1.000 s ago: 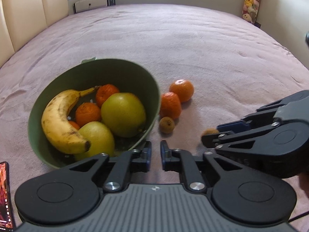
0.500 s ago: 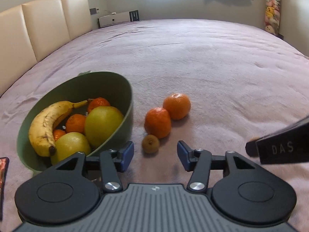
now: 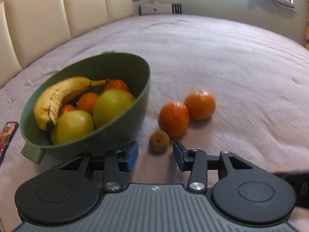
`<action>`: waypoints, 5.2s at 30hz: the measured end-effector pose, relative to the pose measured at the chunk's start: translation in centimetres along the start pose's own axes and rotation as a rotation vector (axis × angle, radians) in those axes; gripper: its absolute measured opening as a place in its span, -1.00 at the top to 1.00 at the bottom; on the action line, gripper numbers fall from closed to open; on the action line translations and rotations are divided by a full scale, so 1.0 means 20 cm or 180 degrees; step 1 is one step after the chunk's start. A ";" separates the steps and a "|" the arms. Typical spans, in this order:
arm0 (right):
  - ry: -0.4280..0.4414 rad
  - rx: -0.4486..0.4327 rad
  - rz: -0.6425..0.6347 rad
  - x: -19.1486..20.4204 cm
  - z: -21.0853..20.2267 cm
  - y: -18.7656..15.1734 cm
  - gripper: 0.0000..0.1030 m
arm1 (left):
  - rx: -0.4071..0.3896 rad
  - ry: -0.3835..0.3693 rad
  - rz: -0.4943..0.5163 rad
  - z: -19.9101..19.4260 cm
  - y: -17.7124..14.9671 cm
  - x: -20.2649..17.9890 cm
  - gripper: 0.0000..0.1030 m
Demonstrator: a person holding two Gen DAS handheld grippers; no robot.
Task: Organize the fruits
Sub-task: 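Close the right tool on the kiwi and lift it, then close the left tool on the second brown kiwi and lift it, then carry both kiwis over the green colander, then lower both kiwis into the colander and open both tools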
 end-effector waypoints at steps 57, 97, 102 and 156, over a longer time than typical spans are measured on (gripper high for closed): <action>0.0492 -0.0517 -0.0482 0.39 -0.39 0.02 0.62 | 0.0111 -0.1427 0.0653 -0.49 0.25 0.30 0.48; 0.0439 -0.1210 -0.1395 1.04 -0.26 0.46 0.62 | 0.0824 -0.1193 -0.0380 0.09 0.59 0.72 0.48; 0.0381 -0.1198 -0.1581 1.11 -0.18 0.47 0.63 | 0.0783 -0.1068 -0.0289 0.14 0.58 0.72 0.48; 0.0083 -0.0712 -0.2002 1.19 0.01 0.51 -0.27 | 0.1030 -0.1348 -0.0907 0.24 0.53 0.67 -0.58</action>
Point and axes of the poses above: each gripper's, at about its wrist camera, not at the fingertips, and z roughly the way its jaws point, x to its left, y to its top, the point moved 10 cm from there along z, roughly the way its jaws point, and after that the axes turned 3 degrees about -y, right-handed, at the moved point
